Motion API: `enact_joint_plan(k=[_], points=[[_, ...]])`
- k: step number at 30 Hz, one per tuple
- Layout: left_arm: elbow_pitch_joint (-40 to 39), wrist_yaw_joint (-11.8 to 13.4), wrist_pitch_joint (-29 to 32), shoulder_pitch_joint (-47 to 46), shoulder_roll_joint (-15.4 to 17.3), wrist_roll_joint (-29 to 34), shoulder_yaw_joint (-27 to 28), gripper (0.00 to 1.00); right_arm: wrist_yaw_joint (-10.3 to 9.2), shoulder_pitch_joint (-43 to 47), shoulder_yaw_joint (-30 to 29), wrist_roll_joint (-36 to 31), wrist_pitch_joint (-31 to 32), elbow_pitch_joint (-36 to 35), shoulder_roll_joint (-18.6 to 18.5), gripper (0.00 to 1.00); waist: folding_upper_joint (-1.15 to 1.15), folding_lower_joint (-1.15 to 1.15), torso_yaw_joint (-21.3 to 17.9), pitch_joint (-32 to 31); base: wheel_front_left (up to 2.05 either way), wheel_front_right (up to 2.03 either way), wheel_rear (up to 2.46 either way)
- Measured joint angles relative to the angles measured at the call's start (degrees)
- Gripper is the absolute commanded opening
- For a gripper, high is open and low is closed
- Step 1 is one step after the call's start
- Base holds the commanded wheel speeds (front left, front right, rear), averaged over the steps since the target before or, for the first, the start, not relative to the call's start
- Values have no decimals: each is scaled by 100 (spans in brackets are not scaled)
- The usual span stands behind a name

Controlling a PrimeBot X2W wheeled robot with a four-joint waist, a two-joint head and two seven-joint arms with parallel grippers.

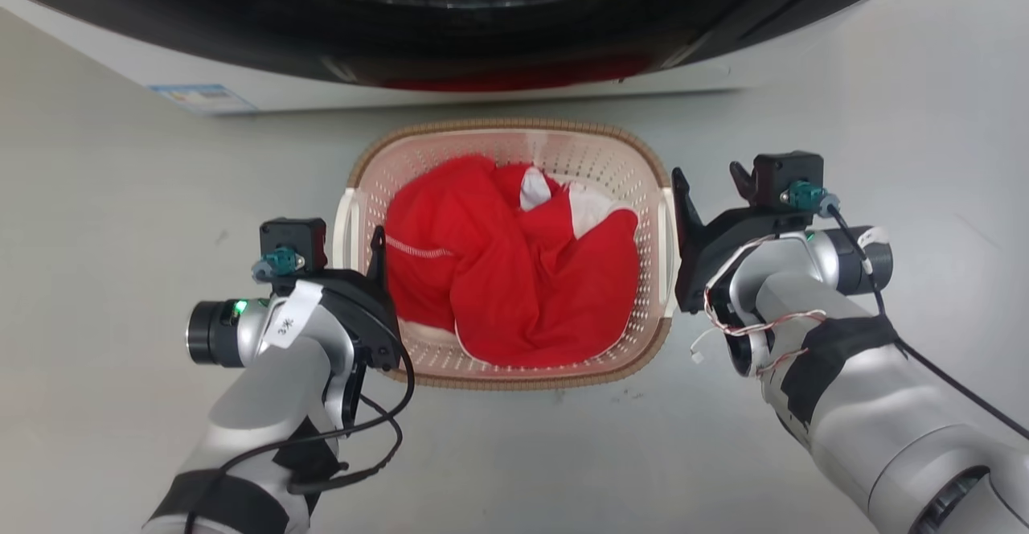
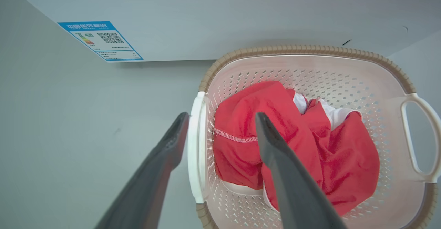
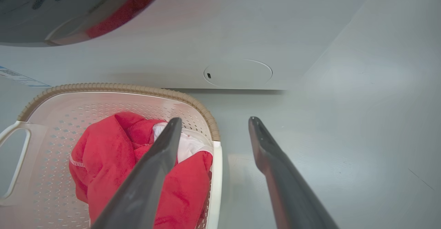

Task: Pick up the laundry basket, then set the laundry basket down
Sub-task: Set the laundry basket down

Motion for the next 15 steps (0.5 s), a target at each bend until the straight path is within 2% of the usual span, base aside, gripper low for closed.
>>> enact_joint_plan(k=[9, 15], points=[[-428, -1, -3, 522, 85, 107, 73, 100, 75, 461, -152, -9, -37, -189, 3, 100, 0, -1, -16, -659, 0, 0, 0], [-939, 65, -3, 1087, 193, 198, 292, 100, 78, 911, -528, -9, -38, -556, -27, 100, 0, -1, -19, -1165, 0, 0, 0]])
